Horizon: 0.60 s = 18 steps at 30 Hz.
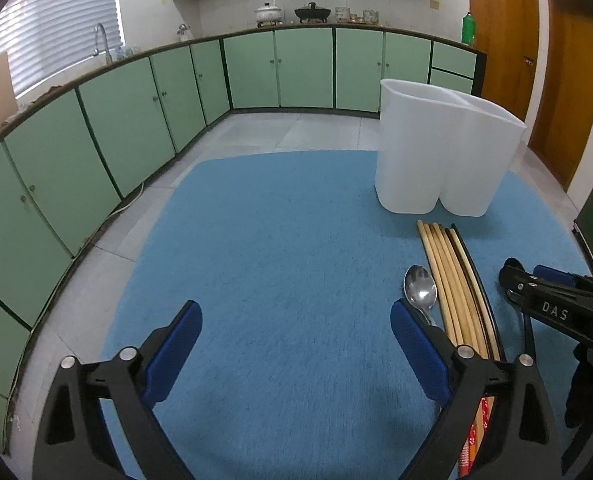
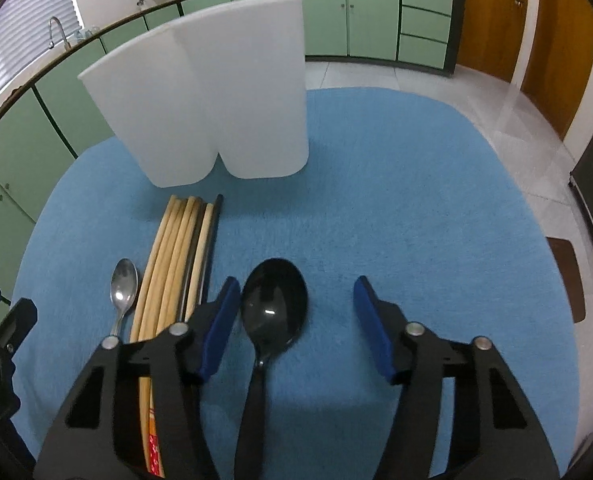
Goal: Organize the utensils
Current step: 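Move the right gripper to the black spoon and close on its bowl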
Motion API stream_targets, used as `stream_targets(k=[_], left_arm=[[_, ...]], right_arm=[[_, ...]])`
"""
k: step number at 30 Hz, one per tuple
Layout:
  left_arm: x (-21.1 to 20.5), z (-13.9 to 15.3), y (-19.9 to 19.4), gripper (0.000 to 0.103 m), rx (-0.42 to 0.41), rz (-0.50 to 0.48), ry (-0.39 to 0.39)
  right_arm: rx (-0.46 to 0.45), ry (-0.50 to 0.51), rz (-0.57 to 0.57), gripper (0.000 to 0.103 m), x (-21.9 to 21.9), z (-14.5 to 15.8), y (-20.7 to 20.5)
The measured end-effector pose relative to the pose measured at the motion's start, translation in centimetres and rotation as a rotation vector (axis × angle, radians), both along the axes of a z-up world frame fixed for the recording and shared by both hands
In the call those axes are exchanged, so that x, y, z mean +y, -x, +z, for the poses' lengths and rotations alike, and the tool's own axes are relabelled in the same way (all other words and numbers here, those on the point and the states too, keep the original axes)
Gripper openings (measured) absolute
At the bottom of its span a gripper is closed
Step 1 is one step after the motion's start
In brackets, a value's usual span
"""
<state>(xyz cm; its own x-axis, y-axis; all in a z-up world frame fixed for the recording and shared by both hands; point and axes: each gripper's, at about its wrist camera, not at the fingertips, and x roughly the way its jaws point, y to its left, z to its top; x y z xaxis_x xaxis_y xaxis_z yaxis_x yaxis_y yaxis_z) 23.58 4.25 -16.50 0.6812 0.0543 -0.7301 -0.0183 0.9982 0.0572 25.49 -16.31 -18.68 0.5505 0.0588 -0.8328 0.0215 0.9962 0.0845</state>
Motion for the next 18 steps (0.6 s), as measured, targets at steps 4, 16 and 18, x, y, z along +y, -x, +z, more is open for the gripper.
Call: stream_targets(k=[4,16,18], left_arm=[[0.1,-0.6,-0.3,0.093,0.014,0.001,-0.004],[-2.4,-1.4,-0.9,0.093,0.058,-0.089,0.038],[-3.2,-1.6,-1.0,0.093,0.065,-0.113,0.040]], right_arm=[[-0.002,0.005,0.008,0.047,0.4,0.1,0.0],[-0.007,0.035,0.064,0.034,-0.4,0.1,1.2],[-0.002,0.019,0.056,0.034,-1.4,0.1,1.5]])
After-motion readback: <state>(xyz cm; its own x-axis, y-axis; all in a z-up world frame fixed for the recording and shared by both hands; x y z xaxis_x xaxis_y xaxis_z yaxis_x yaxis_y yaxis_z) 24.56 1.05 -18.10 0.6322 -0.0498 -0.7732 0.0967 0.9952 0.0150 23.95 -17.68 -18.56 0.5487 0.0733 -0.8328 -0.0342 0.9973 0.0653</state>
